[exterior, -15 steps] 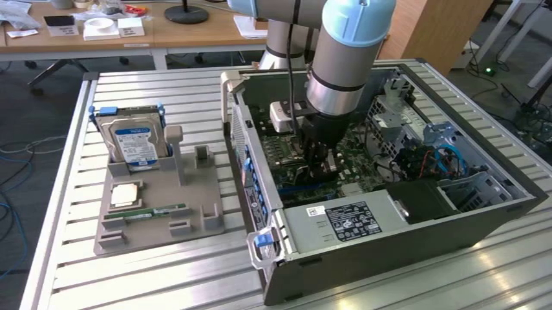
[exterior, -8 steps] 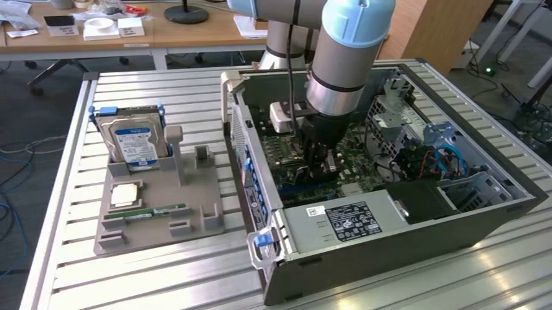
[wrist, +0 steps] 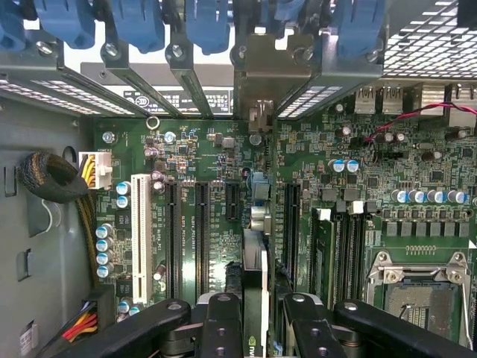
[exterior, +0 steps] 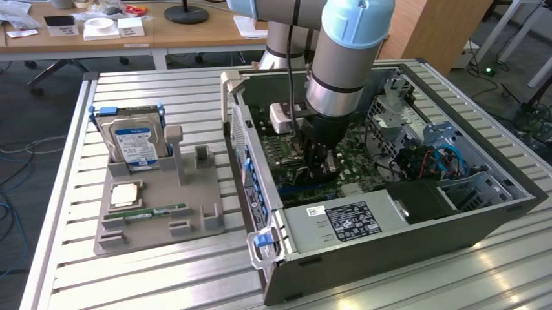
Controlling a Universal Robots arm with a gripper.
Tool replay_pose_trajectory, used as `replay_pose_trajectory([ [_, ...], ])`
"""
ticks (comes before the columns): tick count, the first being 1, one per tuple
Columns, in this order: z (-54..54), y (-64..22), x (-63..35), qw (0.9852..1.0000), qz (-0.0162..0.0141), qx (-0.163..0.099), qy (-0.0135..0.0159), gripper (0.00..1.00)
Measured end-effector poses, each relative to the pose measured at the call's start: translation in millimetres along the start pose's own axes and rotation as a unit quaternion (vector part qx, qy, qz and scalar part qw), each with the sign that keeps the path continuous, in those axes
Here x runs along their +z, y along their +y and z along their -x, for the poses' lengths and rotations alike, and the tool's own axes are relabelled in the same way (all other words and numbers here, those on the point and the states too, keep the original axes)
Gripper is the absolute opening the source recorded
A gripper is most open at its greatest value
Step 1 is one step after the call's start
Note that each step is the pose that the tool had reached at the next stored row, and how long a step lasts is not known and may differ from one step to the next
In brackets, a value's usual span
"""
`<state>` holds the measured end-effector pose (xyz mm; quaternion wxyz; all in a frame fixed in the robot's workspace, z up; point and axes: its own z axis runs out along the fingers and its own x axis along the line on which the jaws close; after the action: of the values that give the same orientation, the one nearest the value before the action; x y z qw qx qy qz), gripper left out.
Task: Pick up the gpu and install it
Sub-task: 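Insert the gpu into the slot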
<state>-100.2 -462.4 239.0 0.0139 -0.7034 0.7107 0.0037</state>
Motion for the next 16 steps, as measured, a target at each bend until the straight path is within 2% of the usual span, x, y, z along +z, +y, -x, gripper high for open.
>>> replay_pose_trajectory([
  [16,0.0,0.8,0.5,1.0,-0.0001,0.0,-0.0001,0.26],
])
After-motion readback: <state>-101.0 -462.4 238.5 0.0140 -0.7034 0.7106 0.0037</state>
